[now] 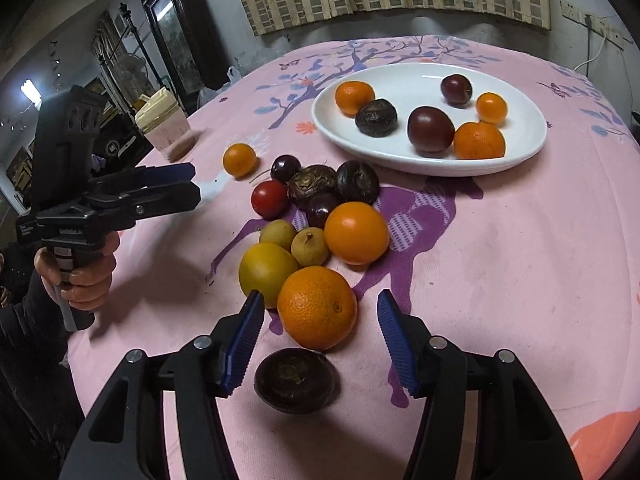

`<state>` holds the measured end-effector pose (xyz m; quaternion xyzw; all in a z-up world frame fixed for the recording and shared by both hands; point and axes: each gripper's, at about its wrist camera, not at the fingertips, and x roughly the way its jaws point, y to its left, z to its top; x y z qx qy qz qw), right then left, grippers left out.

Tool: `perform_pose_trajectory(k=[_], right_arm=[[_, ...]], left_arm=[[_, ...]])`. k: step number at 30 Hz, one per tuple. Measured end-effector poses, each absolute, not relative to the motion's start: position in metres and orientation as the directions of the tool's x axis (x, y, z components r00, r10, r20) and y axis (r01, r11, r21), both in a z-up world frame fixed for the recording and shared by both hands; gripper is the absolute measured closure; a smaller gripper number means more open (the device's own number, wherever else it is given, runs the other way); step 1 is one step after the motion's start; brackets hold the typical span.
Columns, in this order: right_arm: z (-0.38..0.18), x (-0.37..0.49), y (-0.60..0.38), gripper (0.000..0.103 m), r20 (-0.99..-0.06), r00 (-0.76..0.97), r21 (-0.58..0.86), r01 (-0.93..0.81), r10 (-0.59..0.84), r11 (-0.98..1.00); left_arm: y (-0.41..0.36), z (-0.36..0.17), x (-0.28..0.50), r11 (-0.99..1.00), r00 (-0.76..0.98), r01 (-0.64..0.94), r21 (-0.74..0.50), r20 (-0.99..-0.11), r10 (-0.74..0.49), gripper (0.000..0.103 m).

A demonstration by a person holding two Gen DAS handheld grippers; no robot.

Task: Organize fruits
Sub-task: 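Grasp a large orange with the right gripper while the left gripper grasps a yellow fruit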

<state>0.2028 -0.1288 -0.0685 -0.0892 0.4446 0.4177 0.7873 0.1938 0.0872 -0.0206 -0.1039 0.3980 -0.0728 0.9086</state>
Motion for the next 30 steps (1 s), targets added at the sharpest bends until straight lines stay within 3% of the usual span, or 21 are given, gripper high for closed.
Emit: perform_pose_trajectory(k=[11,13,19,21,23,25,30], right_arm=[[-0.074,0.201,-0.12,0.056,-0.784,0.253,0.21,-0.752,0.567,0.625],[-0.072,0.201,-0.121,0.063,-0.785,0.264,0.198,-0.751,0.561,0.63],[-0.06,0.213,-0.141,0.063,-0.734,0.298,0.27,-0.697,0.611,0.664],[-0.057,0.218,-0.147,0.063,-0.723,0.319,0.285,-0.67,0.613,0.685],[-0.055,0.223,-0.152,0.063,-0.716,0.331,0.304,-0.644,0.614,0.702],[-0.055,0.225,-0.154,0.063,-0.717,0.342,0.305,-0.63,0.608,0.714],[-0.055,0.224,-0.152,0.063,-0.721,0.348,0.297,-0.627,0.6,0.72]], left_arm=[[0.085,-0.02,0.193,0.968,0.671,0.055,-0.244,-0.709,-0.217,0.008],[0.085,-0.021,0.193,0.968,0.67,0.058,-0.243,-0.71,-0.218,0.008],[0.071,-0.026,0.192,0.953,0.624,0.129,-0.275,-0.724,-0.294,0.008],[0.057,-0.028,0.189,0.942,0.598,0.187,-0.278,-0.729,-0.334,0.015],[0.039,-0.032,0.185,0.925,0.556,0.255,-0.283,-0.739,-0.38,0.033],[0.023,-0.036,0.183,0.913,0.528,0.294,-0.283,-0.748,-0.402,0.038],[0.0,-0.043,0.187,0.918,0.515,0.306,-0.253,-0.767,-0.383,0.04]])
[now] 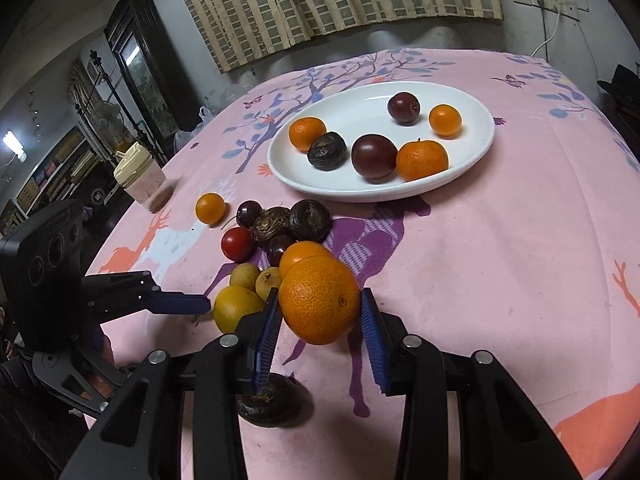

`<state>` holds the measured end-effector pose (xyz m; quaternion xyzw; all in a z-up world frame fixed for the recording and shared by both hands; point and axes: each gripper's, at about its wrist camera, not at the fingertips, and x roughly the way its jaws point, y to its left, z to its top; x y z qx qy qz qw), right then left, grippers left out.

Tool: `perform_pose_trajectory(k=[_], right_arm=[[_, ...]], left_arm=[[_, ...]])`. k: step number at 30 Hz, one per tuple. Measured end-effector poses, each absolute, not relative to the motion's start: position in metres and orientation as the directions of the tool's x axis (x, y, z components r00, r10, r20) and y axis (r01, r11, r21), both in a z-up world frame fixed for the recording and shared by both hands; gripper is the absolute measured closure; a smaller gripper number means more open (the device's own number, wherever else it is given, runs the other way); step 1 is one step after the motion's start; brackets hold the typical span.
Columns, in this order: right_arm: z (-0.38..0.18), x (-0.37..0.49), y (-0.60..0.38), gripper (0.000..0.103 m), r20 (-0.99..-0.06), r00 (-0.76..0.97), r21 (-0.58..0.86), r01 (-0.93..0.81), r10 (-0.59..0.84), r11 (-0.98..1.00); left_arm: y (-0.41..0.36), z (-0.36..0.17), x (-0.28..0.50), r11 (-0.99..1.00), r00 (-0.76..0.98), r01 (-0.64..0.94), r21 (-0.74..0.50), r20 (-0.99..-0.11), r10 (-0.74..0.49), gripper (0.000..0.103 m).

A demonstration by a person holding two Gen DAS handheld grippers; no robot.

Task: Organize fruits
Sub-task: 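Grasp a large orange with the right gripper while the left gripper grasps a yellow fruit, then lower both held fruits onto the white plate and open both grippers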

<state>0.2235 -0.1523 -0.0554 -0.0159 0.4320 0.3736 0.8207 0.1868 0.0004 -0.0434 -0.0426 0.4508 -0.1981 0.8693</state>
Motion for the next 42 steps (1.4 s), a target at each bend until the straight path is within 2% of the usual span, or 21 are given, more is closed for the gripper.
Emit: perform_pose_trajectory(k=[5,6,8,13,23,28,34,42], right_arm=[[-0.054,0.22,-0.151,0.063,-0.724,0.348,0.287,-0.634,0.596,0.718],[-0.054,0.22,-0.15,0.063,-0.723,0.349,0.286,-0.634,0.596,0.719],[-0.053,0.219,-0.151,0.063,-0.721,0.352,0.285,-0.633,0.596,0.719],[-0.052,0.217,-0.151,0.063,-0.719,0.35,0.287,-0.637,0.6,0.716],[-0.051,0.213,-0.152,0.063,-0.717,0.354,0.277,-0.645,0.601,0.712],[-0.037,0.223,-0.157,0.063,-0.642,0.437,0.288,-0.623,0.63,0.727],[-0.024,0.281,-0.148,0.063,-0.605,0.559,0.288,-0.509,0.566,0.811],[-0.04,0.348,-0.124,0.063,-0.631,0.598,0.243,-0.453,0.495,0.857]], left_arm=[[-0.001,-0.047,0.202,0.937,0.523,0.243,-0.249,-0.781,-0.343,0.042],[-0.002,-0.049,0.205,0.939,0.52,0.239,-0.248,-0.784,-0.339,0.044],[-0.004,-0.051,0.209,0.94,0.512,0.242,-0.241,-0.791,-0.335,0.055],[-0.01,-0.053,0.213,0.947,0.524,0.241,-0.211,-0.793,-0.31,0.062],[-0.004,-0.046,0.201,0.935,0.519,0.262,-0.238,-0.782,-0.345,0.063],[0.016,-0.017,0.206,0.934,0.588,0.273,-0.229,-0.729,-0.351,0.063],[0.037,0.008,0.276,0.96,0.672,0.182,-0.215,-0.685,-0.281,0.063],[0.035,0.0,0.369,0.983,0.645,0.113,-0.142,-0.742,-0.181,0.063]])
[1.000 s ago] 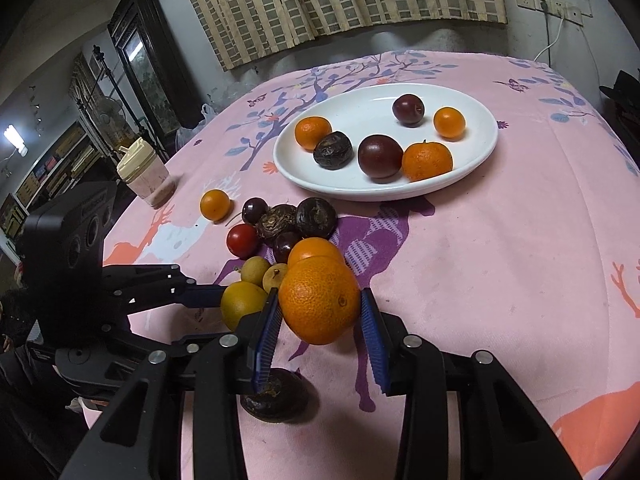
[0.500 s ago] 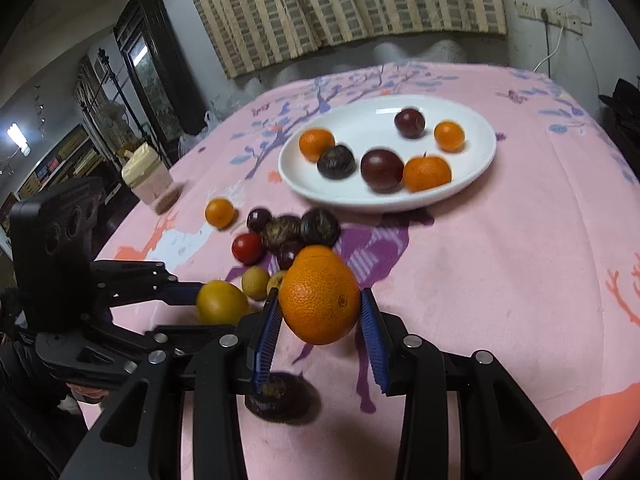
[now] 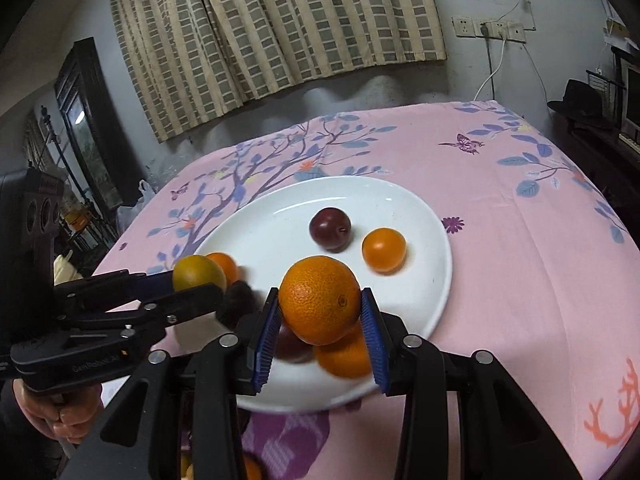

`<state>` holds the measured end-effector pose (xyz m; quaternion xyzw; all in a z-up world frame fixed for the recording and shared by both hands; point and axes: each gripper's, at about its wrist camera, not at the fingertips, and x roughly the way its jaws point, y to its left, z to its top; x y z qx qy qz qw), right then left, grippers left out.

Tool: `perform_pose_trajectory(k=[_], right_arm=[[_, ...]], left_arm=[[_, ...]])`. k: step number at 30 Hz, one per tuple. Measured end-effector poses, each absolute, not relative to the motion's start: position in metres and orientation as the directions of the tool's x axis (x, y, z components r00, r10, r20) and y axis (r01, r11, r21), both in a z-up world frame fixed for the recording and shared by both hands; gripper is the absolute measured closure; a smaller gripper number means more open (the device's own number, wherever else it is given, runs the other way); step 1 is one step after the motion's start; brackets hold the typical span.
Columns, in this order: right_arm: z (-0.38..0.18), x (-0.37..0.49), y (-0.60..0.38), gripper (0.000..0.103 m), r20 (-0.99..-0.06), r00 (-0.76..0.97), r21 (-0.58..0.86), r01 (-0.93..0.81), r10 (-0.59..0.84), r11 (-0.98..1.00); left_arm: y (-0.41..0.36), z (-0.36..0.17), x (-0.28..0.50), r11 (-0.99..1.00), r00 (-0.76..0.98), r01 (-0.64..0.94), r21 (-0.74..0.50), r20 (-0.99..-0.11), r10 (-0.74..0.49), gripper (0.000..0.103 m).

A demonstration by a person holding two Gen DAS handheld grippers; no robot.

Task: Organize fruits
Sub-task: 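Lower both held fruits onto the white plate and open both grippers, then grasp a wrinkled passion fruit with the right gripper while the left gripper grasps a small orange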

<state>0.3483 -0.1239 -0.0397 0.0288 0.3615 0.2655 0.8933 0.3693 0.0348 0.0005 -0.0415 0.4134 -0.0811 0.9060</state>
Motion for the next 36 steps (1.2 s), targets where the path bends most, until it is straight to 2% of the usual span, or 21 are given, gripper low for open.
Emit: perform_pose_trajectory(k=[2,3,4,5,7,9,11,16,20,24,27,32,34,36], right_arm=[[-0.041,0.353,-0.121,0.062,-0.633,0.608,0.229,-0.444,0.479,0.866],[-0.041,0.353,-0.121,0.058,-0.634,0.608,0.226,-0.444,0.477,0.867],[-0.04,0.35,-0.122,0.054,-0.629,0.608,0.228,-0.451,0.484,0.863],[-0.037,0.346,-0.123,0.052,-0.622,0.612,0.226,-0.457,0.488,0.86],[-0.028,0.336,-0.125,0.048,-0.613,0.62,0.208,-0.471,0.49,0.857],[-0.02,0.321,-0.129,0.041,-0.608,0.609,0.214,-0.492,0.509,0.844],[-0.016,0.299,-0.133,0.036,-0.618,0.584,0.214,-0.52,0.527,0.827],[-0.029,0.237,-0.142,0.032,-0.65,0.493,0.217,-0.608,0.578,0.763],[-0.05,0.196,-0.136,0.032,-0.732,0.42,0.169,-0.652,0.537,0.739],[-0.056,0.172,-0.13,0.032,-0.752,0.397,0.137,-0.687,0.526,0.714],[-0.062,0.169,-0.127,0.039,-0.78,0.364,0.137,-0.695,0.51,0.706],[-0.074,0.164,-0.12,0.042,-0.823,0.348,0.08,-0.711,0.448,0.699],[-0.076,0.161,-0.12,0.048,-0.829,0.344,0.072,-0.716,0.442,0.694],[-0.077,0.159,-0.12,0.06,-0.828,0.355,0.056,-0.719,0.434,0.693]], left_arm=[[0.033,-0.004,0.379,0.987,0.622,0.097,-0.126,-0.767,-0.159,0.063],[0.034,-0.005,0.379,0.988,0.621,0.095,-0.125,-0.768,-0.157,0.062],[0.034,-0.003,0.376,0.988,0.633,0.1,-0.121,-0.758,-0.157,0.053],[0.034,-0.002,0.371,0.989,0.65,0.099,-0.107,-0.746,-0.146,0.036],[0.034,0.008,0.353,0.995,0.698,0.081,-0.059,-0.709,-0.098,0.022],[0.035,0.017,0.33,0.996,0.729,0.083,-0.039,-0.679,-0.088,0.017],[0.04,0.023,0.305,0.996,0.738,0.084,-0.03,-0.669,-0.082,0.007],[0.058,0.017,0.241,0.996,0.755,0.076,-0.037,-0.651,-0.082,0.006],[0.079,0.0,0.208,0.998,0.74,0.032,-0.051,-0.67,-0.058,0.006],[0.103,-0.013,0.186,0.997,0.73,-0.018,-0.079,-0.682,-0.041,0.006],[0.118,-0.019,0.177,0.992,0.721,-0.056,-0.115,-0.692,-0.04,0.006],[0.128,-0.02,0.172,0.988,0.724,-0.078,-0.13,-0.689,-0.034,0.006],[0.127,-0.019,0.172,0.989,0.723,-0.073,-0.131,-0.69,-0.038,0.006],[0.126,-0.02,0.173,0.99,0.722,-0.068,-0.125,-0.691,-0.038,0.006]])
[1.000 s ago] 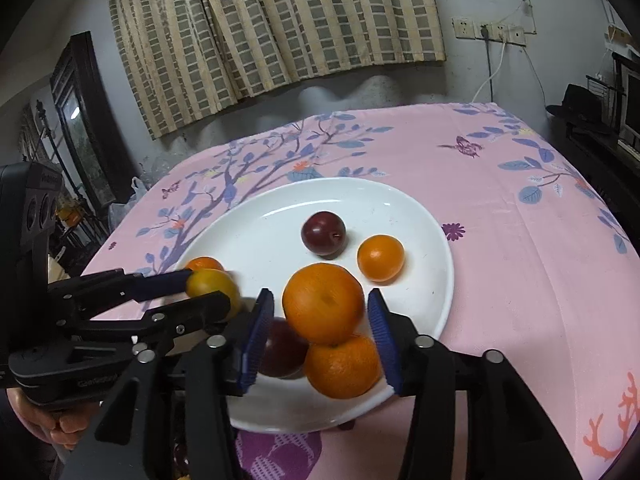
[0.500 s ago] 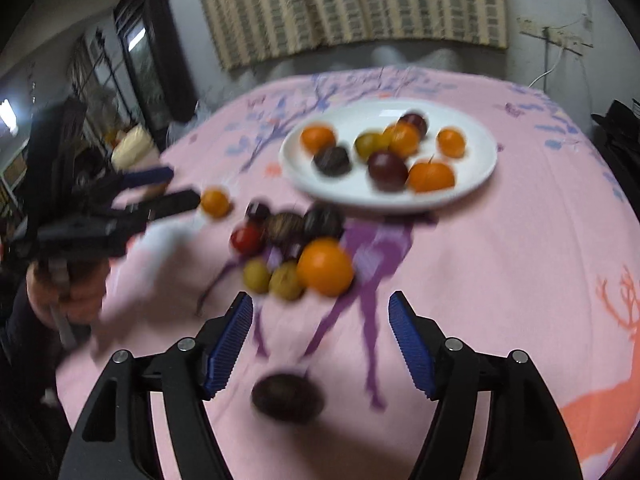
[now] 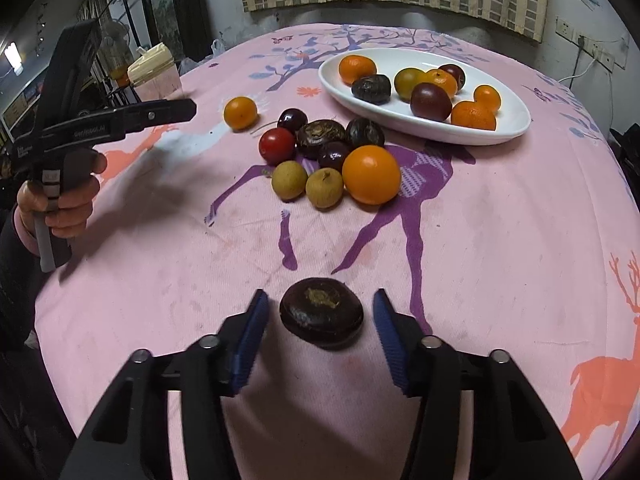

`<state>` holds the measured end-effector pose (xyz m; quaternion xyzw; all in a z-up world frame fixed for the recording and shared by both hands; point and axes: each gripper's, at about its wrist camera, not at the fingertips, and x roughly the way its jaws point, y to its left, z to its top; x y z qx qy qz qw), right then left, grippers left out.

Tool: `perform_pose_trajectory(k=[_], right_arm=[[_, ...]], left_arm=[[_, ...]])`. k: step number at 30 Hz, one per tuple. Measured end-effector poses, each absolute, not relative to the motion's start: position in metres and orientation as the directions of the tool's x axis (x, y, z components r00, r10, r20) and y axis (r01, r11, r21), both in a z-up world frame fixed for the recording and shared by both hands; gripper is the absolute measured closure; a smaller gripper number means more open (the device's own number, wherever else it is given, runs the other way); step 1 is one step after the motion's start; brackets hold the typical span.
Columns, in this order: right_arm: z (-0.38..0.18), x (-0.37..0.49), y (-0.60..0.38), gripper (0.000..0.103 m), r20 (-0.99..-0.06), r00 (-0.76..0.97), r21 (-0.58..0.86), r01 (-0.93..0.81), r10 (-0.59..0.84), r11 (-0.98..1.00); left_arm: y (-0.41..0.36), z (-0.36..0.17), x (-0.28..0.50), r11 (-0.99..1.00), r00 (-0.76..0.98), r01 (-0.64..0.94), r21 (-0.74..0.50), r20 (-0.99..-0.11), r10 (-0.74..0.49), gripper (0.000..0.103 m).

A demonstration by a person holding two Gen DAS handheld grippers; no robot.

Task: Organize fruits
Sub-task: 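Grasp a wrinkled passion fruit with the right gripper while the left gripper grasps a small orange, then carry both fruits over the white plate and open both grippers to release them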

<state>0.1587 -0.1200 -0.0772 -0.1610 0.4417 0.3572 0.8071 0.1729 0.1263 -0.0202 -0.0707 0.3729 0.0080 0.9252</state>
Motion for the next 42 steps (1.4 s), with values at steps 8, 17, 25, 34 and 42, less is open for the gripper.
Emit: perform_pose_trajectory(k=[8,17,25,34,42], right_arm=[[-0.07,0.165,-0.132,0.064,-0.794,0.322,0.161,-0.707,0.515,0.689],[-0.069,0.175,-0.138,0.064,-0.788,0.32,0.205,-0.669,0.526,0.714],[-0.069,0.176,-0.142,0.064,-0.786,0.321,0.214,-0.66,0.528,0.72],[-0.061,0.182,-0.147,0.064,-0.75,0.353,0.237,-0.646,0.559,0.725],[-0.014,0.259,-0.142,0.064,-0.595,0.555,0.307,-0.511,0.581,0.803]], left_arm=[[0.114,-0.029,0.194,0.999,0.709,-0.023,-0.047,-0.705,-0.017,0.017],[0.129,-0.038,0.232,0.997,0.671,-0.04,-0.072,-0.741,-0.027,0.045],[0.123,-0.053,0.244,0.998,0.627,-0.02,-0.06,-0.778,-0.034,0.059],[0.128,-0.047,0.242,0.99,0.63,-0.039,-0.134,-0.772,-0.08,0.065],[0.086,0.014,0.285,0.986,0.722,0.061,-0.155,-0.675,-0.151,0.065]])
